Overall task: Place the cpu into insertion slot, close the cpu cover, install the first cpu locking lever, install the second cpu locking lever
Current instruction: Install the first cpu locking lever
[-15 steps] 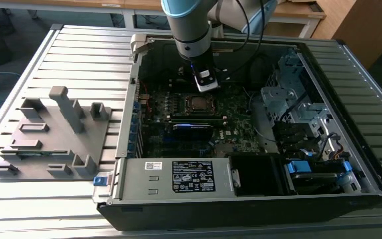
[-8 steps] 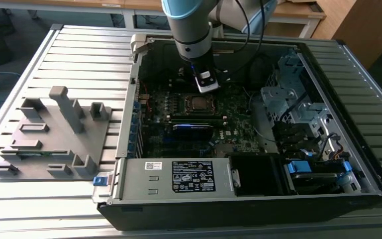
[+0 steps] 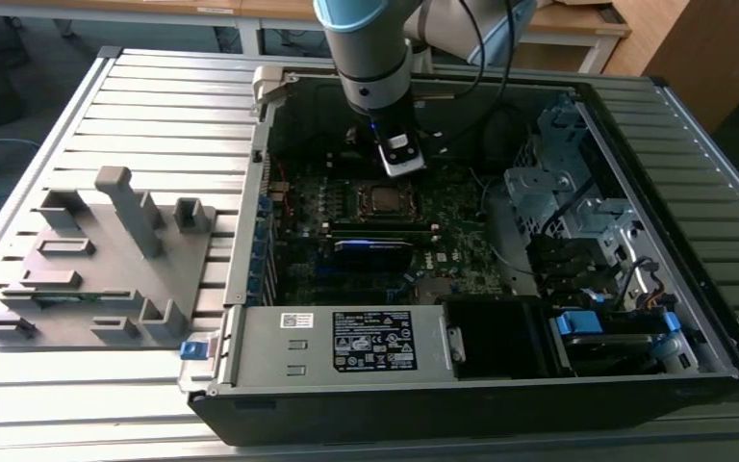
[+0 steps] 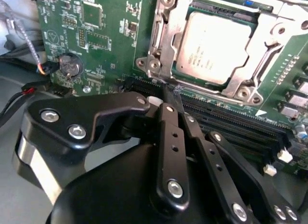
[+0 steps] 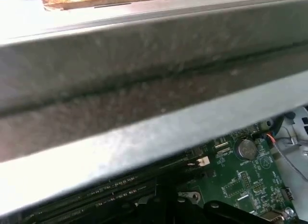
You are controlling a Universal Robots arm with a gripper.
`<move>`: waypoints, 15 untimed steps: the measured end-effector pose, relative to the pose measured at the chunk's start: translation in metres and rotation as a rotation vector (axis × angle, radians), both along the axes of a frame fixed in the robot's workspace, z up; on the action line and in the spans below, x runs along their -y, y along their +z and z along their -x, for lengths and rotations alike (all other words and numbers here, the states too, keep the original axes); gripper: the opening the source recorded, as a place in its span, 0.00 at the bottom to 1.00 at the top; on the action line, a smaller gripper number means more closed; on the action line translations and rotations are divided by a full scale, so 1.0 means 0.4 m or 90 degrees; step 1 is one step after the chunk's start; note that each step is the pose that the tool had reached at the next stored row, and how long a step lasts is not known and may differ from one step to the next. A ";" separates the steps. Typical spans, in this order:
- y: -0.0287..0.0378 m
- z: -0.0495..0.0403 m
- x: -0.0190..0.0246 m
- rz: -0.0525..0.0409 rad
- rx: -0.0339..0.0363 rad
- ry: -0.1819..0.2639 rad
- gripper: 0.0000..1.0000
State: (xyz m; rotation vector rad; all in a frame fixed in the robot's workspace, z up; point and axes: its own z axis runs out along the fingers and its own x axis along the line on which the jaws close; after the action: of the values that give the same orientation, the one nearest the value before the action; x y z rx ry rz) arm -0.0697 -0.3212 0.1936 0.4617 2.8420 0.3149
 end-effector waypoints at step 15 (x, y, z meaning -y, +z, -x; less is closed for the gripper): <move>0.002 -0.015 0.016 0.0000 0.0000 0.000 0.10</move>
State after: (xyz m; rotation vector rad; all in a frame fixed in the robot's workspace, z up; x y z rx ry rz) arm -0.0636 -0.3277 0.1944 0.4619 2.8420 0.3149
